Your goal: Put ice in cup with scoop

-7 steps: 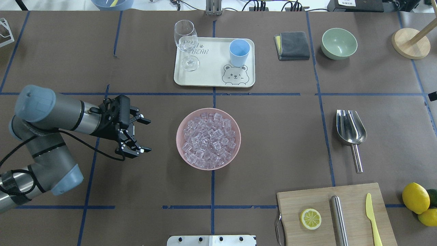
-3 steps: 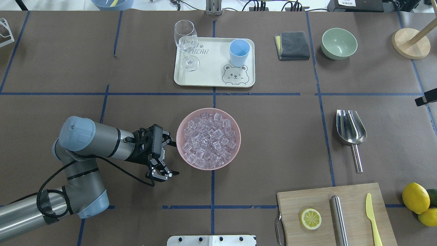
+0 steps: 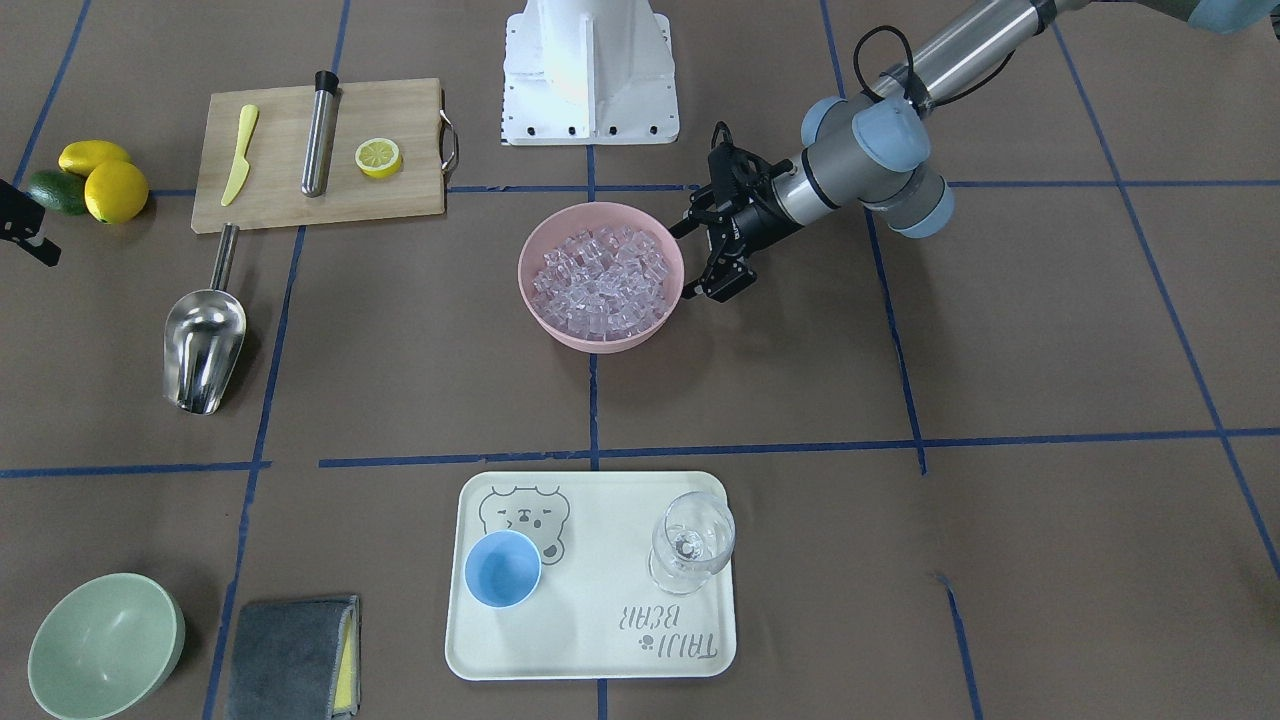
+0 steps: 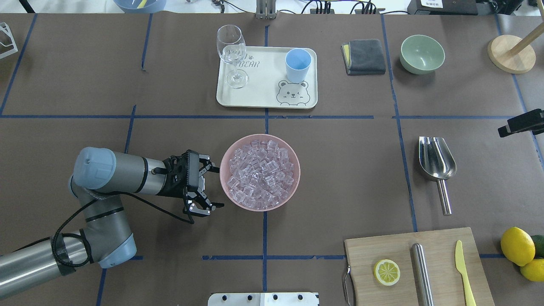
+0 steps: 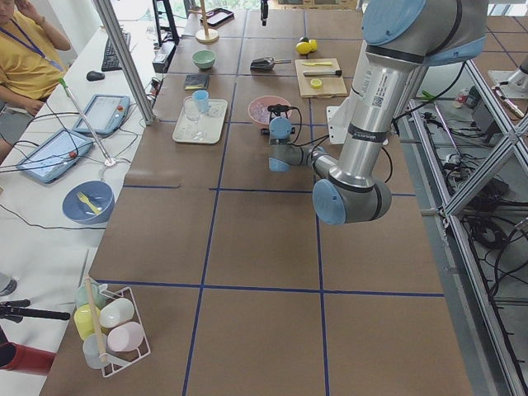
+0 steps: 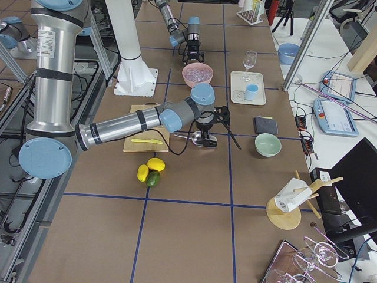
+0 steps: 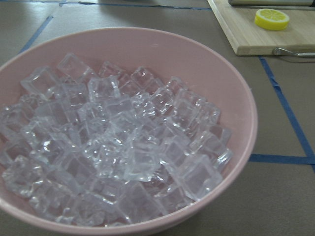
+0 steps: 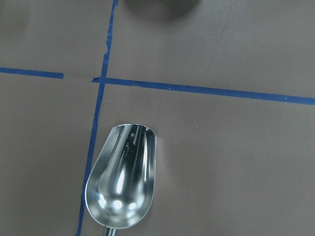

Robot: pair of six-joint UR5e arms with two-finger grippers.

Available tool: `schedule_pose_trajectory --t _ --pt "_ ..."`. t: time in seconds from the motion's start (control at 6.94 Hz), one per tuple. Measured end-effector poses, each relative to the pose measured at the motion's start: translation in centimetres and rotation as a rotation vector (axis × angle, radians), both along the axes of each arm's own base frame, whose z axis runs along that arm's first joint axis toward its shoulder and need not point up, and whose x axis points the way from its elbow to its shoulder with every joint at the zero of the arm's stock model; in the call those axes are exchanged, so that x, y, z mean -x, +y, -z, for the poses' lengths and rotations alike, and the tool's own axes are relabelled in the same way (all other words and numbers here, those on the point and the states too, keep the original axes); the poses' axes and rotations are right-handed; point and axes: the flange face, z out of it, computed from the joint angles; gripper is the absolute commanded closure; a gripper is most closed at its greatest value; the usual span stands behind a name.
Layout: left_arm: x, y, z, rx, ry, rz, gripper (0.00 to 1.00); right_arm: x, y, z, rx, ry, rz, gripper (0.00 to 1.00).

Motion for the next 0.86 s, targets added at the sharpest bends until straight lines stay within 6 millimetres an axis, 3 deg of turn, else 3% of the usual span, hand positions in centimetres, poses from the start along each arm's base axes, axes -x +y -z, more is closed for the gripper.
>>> schedule_pose_trajectory --t 0.43,0.86 --pt "0.8 -2.5 -1.1 -0.053 -0.030 0.042 0.00 1.0 1.4 0.5 0.019 0.003 0.006 0.00" --pt "0.4 -2.3 0.1 -0.033 -0.008 0.000 0.00 4.7 3.8 0.2 0.119 0.058 -0.047 0.00"
